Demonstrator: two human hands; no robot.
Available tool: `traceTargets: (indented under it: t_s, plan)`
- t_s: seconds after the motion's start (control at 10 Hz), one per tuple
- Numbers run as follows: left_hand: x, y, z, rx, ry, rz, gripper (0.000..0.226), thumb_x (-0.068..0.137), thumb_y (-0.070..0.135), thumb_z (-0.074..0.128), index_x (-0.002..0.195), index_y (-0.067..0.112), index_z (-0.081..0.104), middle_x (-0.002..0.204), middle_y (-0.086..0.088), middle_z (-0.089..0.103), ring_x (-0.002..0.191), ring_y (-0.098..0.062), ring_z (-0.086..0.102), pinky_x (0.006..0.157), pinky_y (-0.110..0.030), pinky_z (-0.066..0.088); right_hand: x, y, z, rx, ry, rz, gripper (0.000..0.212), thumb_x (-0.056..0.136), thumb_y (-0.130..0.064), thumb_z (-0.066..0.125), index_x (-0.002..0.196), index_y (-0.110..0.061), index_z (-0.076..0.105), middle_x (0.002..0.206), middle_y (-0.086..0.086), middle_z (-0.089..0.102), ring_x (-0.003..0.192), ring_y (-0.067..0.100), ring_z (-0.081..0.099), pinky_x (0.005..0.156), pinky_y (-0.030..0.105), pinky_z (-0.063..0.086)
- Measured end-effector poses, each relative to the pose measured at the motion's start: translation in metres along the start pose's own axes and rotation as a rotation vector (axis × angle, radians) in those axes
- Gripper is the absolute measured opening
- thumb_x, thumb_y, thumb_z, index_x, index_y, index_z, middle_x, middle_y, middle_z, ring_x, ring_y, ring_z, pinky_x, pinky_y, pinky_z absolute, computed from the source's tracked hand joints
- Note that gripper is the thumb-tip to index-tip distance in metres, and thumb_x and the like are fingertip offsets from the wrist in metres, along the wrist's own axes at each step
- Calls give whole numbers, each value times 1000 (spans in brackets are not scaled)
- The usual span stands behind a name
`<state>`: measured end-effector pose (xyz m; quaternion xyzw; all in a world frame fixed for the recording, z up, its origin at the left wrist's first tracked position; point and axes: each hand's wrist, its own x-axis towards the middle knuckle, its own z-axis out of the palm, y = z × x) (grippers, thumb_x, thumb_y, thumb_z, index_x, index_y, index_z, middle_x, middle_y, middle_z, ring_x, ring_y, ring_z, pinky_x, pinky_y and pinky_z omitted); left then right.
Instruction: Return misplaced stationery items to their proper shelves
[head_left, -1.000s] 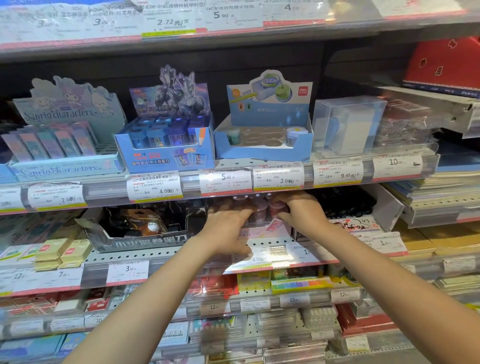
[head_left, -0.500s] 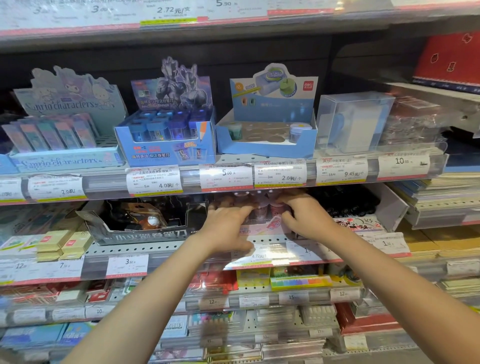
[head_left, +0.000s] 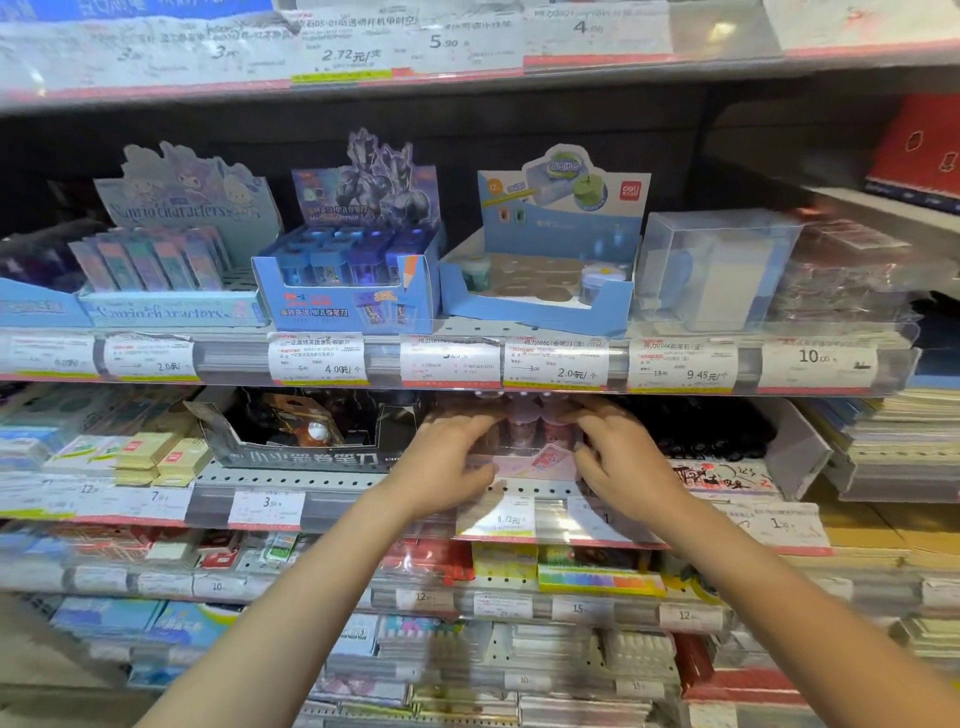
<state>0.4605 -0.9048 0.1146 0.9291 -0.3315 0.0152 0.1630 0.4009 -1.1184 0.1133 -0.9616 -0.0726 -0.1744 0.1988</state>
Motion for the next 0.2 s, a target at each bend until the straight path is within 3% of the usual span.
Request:
traceTargets:
  t_s: [0.1, 0.2]
  plan:
    - [-11, 2, -4, -115, 137, 4, 59, 78, 38, 49, 133, 18, 48, 120, -4, 62, 114, -22, 53, 102, -37, 37, -7, 0, -2, 85, 76, -24, 40, 81, -24, 45, 117, -12, 58, 99, -2, 50, 99, 26, 54, 78, 28, 37]
    - [-28, 5, -2, -210, 286, 31, 54, 78, 43, 46, 124, 14, 56, 117, -1, 62, 112, -14, 51, 102, -34, 39, -25, -4, -3, 236, 207, 18, 39, 82, -32, 45, 114, -13, 58, 109, -3, 49, 108, 16, 49, 91, 26, 40]
